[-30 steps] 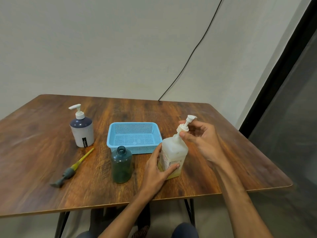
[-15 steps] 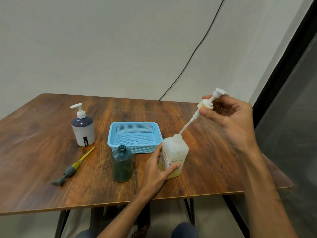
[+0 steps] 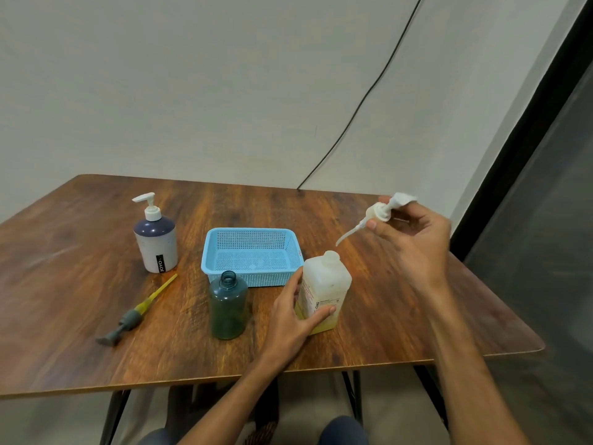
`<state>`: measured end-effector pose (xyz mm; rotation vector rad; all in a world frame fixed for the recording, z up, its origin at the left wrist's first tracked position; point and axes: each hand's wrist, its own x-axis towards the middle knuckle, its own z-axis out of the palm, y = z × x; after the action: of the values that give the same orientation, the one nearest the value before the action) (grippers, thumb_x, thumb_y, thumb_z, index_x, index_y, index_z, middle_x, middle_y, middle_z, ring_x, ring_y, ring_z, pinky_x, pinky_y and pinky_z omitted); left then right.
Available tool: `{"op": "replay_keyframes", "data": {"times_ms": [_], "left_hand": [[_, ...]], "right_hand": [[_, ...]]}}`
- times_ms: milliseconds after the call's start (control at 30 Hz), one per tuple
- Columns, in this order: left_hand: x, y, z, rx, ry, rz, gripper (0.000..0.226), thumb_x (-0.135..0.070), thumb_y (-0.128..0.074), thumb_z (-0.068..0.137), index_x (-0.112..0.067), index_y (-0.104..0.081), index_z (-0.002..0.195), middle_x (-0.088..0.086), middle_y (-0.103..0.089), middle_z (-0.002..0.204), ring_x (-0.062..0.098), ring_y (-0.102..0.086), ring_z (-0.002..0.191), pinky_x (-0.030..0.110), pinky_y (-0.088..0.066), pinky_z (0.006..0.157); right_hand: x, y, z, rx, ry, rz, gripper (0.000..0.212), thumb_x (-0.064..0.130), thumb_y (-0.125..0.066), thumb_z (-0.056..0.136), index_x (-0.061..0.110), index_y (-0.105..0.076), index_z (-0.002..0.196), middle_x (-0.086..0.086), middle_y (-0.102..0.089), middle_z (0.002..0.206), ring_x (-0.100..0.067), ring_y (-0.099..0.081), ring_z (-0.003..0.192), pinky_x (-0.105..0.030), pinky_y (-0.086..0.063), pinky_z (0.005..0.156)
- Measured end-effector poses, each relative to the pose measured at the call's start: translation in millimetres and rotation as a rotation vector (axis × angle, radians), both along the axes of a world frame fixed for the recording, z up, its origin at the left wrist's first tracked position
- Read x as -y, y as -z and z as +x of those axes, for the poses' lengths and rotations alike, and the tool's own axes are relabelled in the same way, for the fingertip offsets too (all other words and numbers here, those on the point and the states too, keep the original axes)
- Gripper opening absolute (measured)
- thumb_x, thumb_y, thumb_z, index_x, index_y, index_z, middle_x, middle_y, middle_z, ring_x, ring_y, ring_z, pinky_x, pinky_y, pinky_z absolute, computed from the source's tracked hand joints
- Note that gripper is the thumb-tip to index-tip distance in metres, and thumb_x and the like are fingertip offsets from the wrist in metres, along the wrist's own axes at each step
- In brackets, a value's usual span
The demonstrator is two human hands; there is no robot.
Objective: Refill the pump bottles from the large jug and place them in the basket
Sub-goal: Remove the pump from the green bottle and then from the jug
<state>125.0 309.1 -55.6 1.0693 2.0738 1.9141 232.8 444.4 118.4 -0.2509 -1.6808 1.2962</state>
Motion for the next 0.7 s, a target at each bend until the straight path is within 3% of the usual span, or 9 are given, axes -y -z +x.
{"op": "replay_keyframes", "data": {"times_ms": [233, 433, 567, 700], "left_hand": [[0, -2, 1, 0.007, -0.006, -0.003, 0.086, -0.047, -0.084, 0.076, -0.038, -0.037, 0.148, -0.021, -0.051, 0.143, -0.002, -0.048, 0.13, 0.023, -0.05, 0.104], [0, -2, 2, 0.01, -0.01, -0.008, 0.09, -0.055, -0.082, 0.074, -0.036, -0.036, 0.15, -0.02, -0.05, 0.145, -0.002, -0.047, 0.132, 0.03, -0.05, 0.106], [0, -2, 2, 0.016, -0.007, -0.019, 0.096, -0.067, -0.078, 0.071, -0.034, -0.037, 0.152, -0.018, -0.05, 0.147, 0.0, -0.047, 0.133, 0.036, -0.051, 0.106], [1, -2, 2, 0.008, -0.015, -0.028, 0.095, -0.059, -0.081, 0.073, -0.028, -0.038, 0.153, -0.014, -0.053, 0.145, 0.004, -0.05, 0.132, 0.038, -0.051, 0.105]], "right_hand": [[-23, 81, -27, 0.167, 0.122, -0.094, 0.037, -0.012, -0.081, 0.071, 0.001, -0.075, 0.105, 0.005, -0.078, 0.098, -0.02, -0.074, 0.098, -0.05, -0.059, 0.091], [-23, 117, -27, 0.21, 0.223, -0.156, 0.035, 0.001, -0.085, 0.074, 0.009, -0.076, 0.106, 0.002, -0.077, 0.099, -0.011, -0.073, 0.095, -0.042, -0.062, 0.085], [-24, 134, -27, 0.257, 0.318, -0.135, 0.048, 0.008, -0.091, 0.068, 0.019, -0.065, 0.107, 0.002, -0.075, 0.096, -0.012, -0.073, 0.089, -0.04, -0.063, 0.079], [-26, 151, -26, 0.424, 0.356, -0.05, 0.055, 0.011, -0.091, 0.067, 0.026, -0.058, 0.109, 0.007, -0.071, 0.092, -0.011, -0.07, 0.084, -0.041, -0.063, 0.073]]}}
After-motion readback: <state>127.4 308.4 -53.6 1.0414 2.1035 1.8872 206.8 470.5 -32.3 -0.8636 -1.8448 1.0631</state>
